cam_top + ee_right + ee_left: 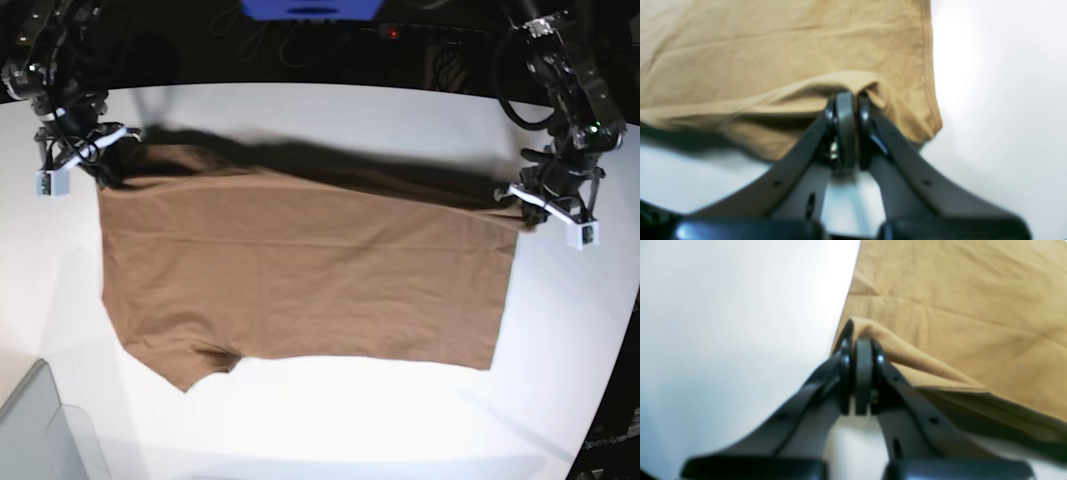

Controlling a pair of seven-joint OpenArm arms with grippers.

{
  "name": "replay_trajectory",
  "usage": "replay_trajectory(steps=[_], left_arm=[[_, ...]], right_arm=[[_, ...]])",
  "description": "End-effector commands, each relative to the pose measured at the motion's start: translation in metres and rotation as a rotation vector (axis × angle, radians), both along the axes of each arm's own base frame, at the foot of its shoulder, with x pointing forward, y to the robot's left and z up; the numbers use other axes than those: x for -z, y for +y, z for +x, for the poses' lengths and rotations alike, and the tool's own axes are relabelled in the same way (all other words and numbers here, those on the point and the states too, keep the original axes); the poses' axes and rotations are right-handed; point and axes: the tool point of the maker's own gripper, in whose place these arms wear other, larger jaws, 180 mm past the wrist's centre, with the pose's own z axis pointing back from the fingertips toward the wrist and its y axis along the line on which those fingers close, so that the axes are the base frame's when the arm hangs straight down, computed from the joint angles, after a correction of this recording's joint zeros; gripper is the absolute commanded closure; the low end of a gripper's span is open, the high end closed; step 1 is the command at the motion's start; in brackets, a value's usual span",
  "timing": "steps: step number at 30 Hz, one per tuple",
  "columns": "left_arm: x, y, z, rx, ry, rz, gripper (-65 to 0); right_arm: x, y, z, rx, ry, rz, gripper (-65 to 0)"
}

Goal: Layout the t-shirt on the table in an organized manner, then fold the t-shirt properly
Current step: 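Lift the shoulder edge with both grippers and fold it toward the hem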

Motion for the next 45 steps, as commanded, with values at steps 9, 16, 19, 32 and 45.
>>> replay_trajectory(steps=[9,16,19,32,45], left_arm=[[-0.003,0.005,0.03,-0.013,-0.042,-0.036,0.0],[0.012,0.007,0.037,0.01,0.001,-0.04,0.0],[0.012,0.004,0.043,0.023,-0.001,-0.041,0.0],[0.009,0.014,0.057,0.011,-0.006,-0.042,0.0],[0.032,0.013,0.057,-0.001,0.052,-0.09,-0.5]], right_arm=[[-0.015,-0.002,0.034,-0.003,-0.09,0.015,0.0],[-0.029,0.02,0.061,-0.062,-0.149,0.036,0.0],[-0.03,0.023,0.065,-0.07,-0.155,0.04,0.0],[0.006,-0.007,0.087,-0.018,-0.072,0.08,0.0],[0.01,-0.005,0.088,-0.019,-0.06,0.091,0.0]])
